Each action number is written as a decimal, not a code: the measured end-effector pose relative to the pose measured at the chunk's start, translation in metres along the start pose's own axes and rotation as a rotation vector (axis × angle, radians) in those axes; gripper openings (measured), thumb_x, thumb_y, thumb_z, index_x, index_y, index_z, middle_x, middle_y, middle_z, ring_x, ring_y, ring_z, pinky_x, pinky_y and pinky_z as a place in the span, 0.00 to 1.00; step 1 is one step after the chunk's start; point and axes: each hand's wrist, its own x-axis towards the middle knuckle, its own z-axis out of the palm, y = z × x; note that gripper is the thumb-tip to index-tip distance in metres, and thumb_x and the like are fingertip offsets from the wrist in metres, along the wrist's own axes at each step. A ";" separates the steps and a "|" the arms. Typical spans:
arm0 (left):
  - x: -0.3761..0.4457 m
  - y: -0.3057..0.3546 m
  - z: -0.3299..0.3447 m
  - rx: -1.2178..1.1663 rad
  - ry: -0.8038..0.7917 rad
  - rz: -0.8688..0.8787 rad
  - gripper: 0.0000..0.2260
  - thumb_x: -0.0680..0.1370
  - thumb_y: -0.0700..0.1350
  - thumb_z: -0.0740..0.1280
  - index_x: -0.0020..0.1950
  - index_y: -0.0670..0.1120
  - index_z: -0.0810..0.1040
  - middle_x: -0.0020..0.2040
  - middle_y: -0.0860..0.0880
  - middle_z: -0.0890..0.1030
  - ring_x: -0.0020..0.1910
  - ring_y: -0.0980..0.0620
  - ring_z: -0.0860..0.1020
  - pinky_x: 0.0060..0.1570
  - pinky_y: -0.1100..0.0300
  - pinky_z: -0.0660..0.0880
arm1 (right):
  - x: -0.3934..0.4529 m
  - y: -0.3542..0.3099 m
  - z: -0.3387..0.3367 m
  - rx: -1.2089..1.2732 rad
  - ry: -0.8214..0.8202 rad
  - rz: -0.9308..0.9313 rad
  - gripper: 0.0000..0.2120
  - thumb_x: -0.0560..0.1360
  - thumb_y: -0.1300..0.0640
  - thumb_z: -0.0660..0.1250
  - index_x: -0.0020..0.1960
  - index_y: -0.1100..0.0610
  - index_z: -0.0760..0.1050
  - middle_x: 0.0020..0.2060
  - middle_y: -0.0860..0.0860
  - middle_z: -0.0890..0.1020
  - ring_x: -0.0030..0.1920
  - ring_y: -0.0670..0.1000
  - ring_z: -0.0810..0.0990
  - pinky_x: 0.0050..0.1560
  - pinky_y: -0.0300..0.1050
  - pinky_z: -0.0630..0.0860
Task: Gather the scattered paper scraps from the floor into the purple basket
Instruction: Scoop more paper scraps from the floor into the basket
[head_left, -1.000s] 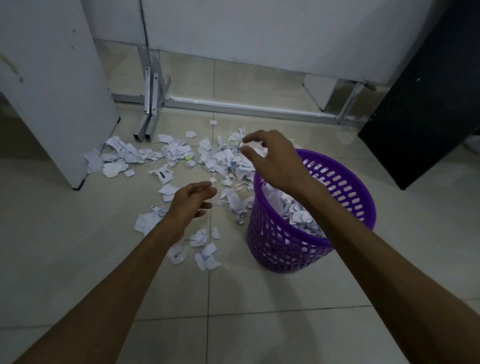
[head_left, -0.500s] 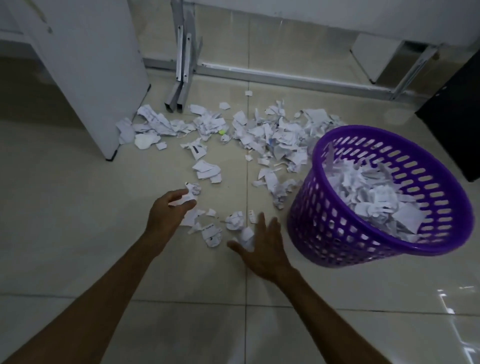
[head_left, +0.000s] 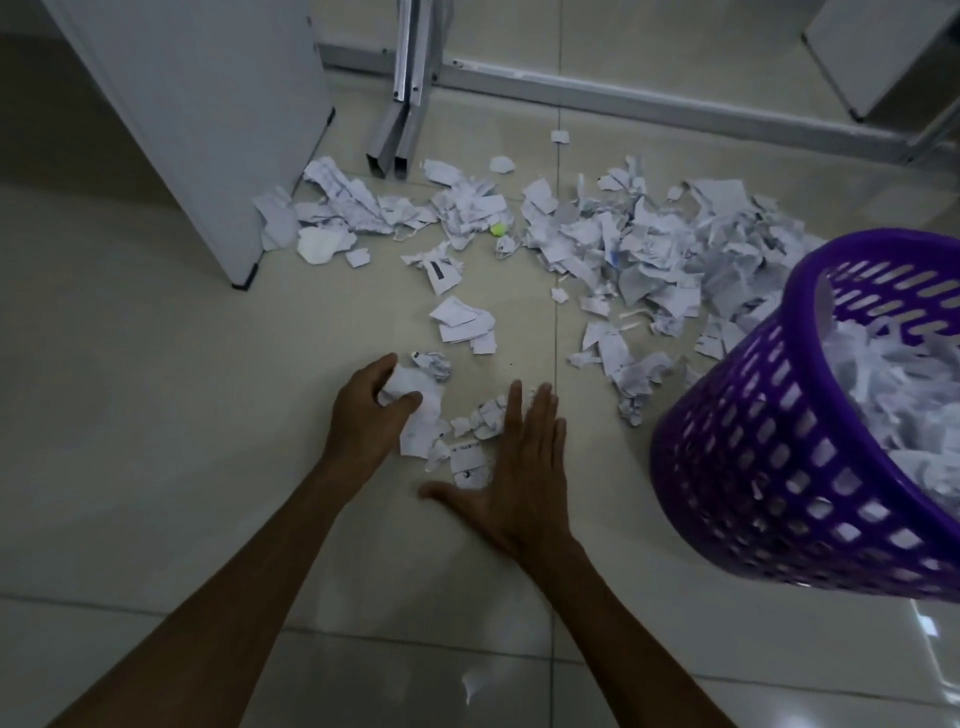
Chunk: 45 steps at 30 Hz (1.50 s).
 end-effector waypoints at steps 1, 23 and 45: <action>0.003 -0.001 -0.001 -0.005 -0.013 0.004 0.25 0.75 0.39 0.71 0.72 0.45 0.70 0.70 0.49 0.73 0.67 0.51 0.72 0.65 0.59 0.69 | 0.009 -0.005 0.005 0.007 -0.003 -0.023 0.69 0.56 0.16 0.60 0.79 0.54 0.33 0.78 0.58 0.36 0.78 0.56 0.34 0.78 0.55 0.40; 0.018 -0.011 -0.017 -0.220 -0.084 -0.027 0.23 0.73 0.30 0.70 0.67 0.43 0.76 0.58 0.50 0.81 0.54 0.57 0.80 0.56 0.66 0.76 | 0.052 0.000 0.013 -0.056 -0.135 -0.405 0.58 0.60 0.19 0.63 0.80 0.44 0.46 0.80 0.47 0.54 0.80 0.51 0.44 0.76 0.65 0.44; -0.016 0.014 -0.044 -0.541 0.051 -0.297 0.10 0.79 0.38 0.66 0.58 0.48 0.79 0.54 0.51 0.83 0.48 0.49 0.83 0.48 0.58 0.79 | 0.044 -0.025 -0.005 0.277 -0.045 -0.251 0.06 0.79 0.61 0.66 0.51 0.62 0.81 0.47 0.57 0.80 0.47 0.56 0.79 0.48 0.48 0.71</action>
